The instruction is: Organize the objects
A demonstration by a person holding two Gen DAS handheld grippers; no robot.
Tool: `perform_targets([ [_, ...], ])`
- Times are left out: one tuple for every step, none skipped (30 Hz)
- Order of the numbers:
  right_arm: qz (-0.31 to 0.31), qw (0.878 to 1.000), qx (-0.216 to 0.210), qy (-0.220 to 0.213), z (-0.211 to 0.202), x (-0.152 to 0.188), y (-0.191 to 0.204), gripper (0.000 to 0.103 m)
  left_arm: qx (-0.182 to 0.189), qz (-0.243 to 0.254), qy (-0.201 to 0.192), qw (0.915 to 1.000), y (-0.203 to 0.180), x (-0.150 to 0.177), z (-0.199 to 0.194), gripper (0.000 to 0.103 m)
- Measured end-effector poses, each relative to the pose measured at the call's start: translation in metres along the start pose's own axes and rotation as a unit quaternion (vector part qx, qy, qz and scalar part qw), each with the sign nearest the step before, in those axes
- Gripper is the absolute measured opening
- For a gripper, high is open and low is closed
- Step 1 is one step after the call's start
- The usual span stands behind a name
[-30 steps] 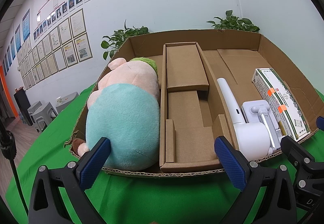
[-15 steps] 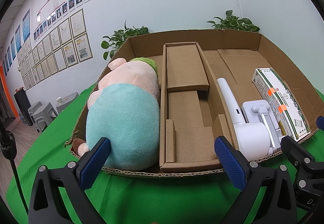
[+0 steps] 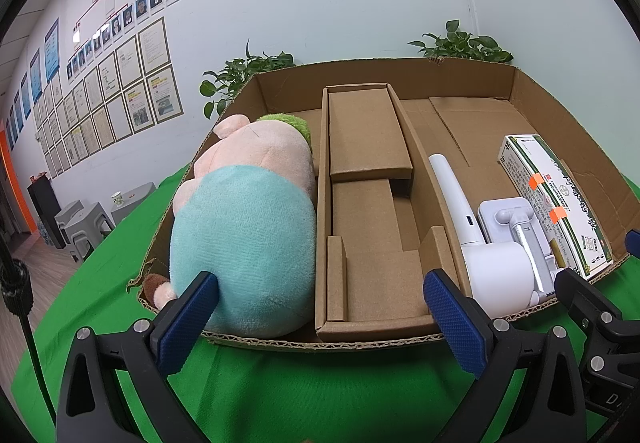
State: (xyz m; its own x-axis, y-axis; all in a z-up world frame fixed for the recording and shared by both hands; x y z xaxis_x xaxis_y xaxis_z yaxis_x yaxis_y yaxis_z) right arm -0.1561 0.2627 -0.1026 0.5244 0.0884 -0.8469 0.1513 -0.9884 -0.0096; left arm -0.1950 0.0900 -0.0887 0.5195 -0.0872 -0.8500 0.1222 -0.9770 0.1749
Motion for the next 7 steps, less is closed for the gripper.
perform_targets([
  [0.0,1.0,0.0,0.0,0.0,0.0,-0.0001,0.103,0.0,0.0,0.0,1.0,0.0,0.0,0.0002,0.103],
  [0.0,1.0,0.0,0.0,-0.0001,0.0,-0.0002,0.103,0.0,0.0,0.0,1.0,0.0,0.0,-0.0001,0.103],
  [0.0,1.0,0.0,0.0,-0.0001,0.0,-0.0002,0.103,0.001,0.0,0.0,1.0,0.0001,0.0,-0.0003,0.103],
  [0.0,1.0,0.001,0.0,0.0,0.0,-0.0001,0.102,0.002,-0.001,-0.001,1.0,0.0003,0.0,-0.0002,0.103],
  [0.0,1.0,0.0,0.0,-0.0001,0.0,-0.0003,0.102,0.002,-0.001,-0.002,1.0,0.0,0.0,0.0005,0.103],
  [0.0,1.0,0.0,0.0,-0.0001,0.0,-0.0003,0.102,0.001,-0.001,-0.001,1.0,-0.0003,-0.0001,0.0013,0.103],
  [0.0,1.0,0.0,0.0,0.0,0.0,0.0,0.103,0.0,-0.001,-0.001,1.0,-0.0005,-0.0001,0.0017,0.103],
])
Point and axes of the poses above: each gripper's, at about its wrist camera, not at the fingertips, and z roughly the way its jaws point, y to its left, x to its underside, the point moved 2 cm from there along z, roughly the way its jaws point, and after that the axes turned 3 degrees about -x, right-handed, at the moved point
